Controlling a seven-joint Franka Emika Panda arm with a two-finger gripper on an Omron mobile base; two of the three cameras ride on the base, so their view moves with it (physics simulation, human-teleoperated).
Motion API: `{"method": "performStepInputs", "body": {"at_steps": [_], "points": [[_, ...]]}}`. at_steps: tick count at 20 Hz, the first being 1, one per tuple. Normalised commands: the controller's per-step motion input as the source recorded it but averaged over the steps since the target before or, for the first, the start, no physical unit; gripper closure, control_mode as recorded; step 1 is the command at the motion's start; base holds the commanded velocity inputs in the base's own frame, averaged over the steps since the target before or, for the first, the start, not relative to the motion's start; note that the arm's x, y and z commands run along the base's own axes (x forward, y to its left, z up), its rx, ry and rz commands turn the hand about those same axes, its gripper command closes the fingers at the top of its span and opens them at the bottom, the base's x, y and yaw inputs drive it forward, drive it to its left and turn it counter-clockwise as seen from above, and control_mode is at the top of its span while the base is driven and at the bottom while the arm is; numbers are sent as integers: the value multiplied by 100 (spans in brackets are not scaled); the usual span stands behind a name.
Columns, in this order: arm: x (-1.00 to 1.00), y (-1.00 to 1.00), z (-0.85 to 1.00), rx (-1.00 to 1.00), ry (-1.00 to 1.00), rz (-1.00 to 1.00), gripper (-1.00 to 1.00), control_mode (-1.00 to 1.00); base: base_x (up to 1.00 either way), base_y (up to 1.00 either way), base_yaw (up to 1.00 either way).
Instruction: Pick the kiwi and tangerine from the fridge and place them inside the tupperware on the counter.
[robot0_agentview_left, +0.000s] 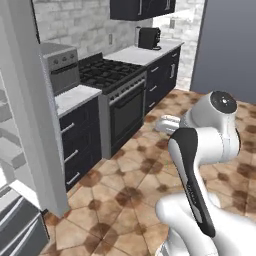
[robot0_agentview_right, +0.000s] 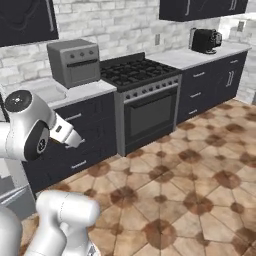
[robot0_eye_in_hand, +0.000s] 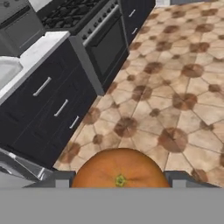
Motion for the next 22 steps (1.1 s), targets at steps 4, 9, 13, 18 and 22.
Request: {"method": "performStepInputs", "body": {"at_steps": [4, 9, 13, 18, 22], "points": [[0, 0, 0, 0, 0, 0, 100, 100, 82, -49, 17], [0, 0, 0, 0, 0, 0, 100, 100, 98, -29, 41], [0, 0, 0, 0, 0, 0, 100, 100, 100, -20, 55], [0, 0, 0, 0, 0, 0, 100, 100, 99, -3, 54], [0, 0, 0, 0, 0, 0, 100, 100, 100, 0, 49]]}}
